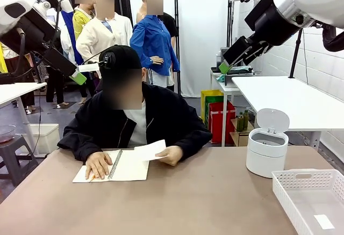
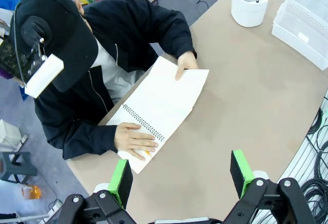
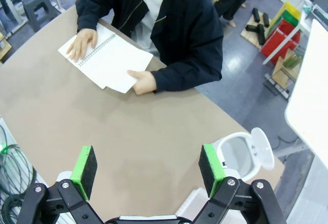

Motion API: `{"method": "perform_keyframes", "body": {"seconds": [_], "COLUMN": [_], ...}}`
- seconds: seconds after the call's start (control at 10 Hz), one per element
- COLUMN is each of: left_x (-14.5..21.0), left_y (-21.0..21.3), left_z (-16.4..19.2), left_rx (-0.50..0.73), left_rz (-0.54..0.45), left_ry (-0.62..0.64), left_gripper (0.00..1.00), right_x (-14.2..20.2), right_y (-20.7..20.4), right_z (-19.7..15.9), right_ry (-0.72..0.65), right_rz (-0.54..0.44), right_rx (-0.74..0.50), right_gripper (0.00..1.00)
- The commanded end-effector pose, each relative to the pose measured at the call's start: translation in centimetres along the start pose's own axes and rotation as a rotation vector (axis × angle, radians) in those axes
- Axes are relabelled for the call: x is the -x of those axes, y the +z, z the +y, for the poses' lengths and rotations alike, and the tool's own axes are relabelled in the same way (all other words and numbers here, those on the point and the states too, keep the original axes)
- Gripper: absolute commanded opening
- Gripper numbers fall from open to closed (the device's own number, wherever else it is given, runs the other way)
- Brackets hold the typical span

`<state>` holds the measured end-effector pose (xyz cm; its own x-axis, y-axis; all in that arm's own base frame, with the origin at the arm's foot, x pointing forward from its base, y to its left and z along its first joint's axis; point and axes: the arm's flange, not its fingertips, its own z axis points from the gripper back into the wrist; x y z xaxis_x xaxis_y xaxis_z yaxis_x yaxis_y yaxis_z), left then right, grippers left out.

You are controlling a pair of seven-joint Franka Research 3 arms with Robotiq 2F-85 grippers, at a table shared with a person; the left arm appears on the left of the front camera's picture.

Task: Sort the paper based on its condition.
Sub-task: If a person hands you a paper, place it in the Organizing basket , and if it's crumpled, put it in the Trash can.

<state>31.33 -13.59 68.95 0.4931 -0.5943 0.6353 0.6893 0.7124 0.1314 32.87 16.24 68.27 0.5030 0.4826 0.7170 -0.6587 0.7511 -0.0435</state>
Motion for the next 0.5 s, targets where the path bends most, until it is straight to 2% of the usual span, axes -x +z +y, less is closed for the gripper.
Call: {"method": "perform_keyframes", "body": {"seconds": [0.0, 0.4], "left_x": [0.08, 0.08], "left_y": [0.01, 0.01], "left_z": [0.06, 0.06], "left_rx": [0.002, 0.002], "left_rz": [0.004, 0.004], "left_ry": [0.002, 0.002], "left_gripper": [1.00, 1.00], "right_x": [-0.01, -0.01], "right_y": [0.00, 0.00], "right_z": [0.01, 0.01], "right_ry": [0.000, 0.000], "right_rz": [0.000, 0.000], "right_rx": [0.000, 0.000], "right_gripper": [1.00, 1.00]}}
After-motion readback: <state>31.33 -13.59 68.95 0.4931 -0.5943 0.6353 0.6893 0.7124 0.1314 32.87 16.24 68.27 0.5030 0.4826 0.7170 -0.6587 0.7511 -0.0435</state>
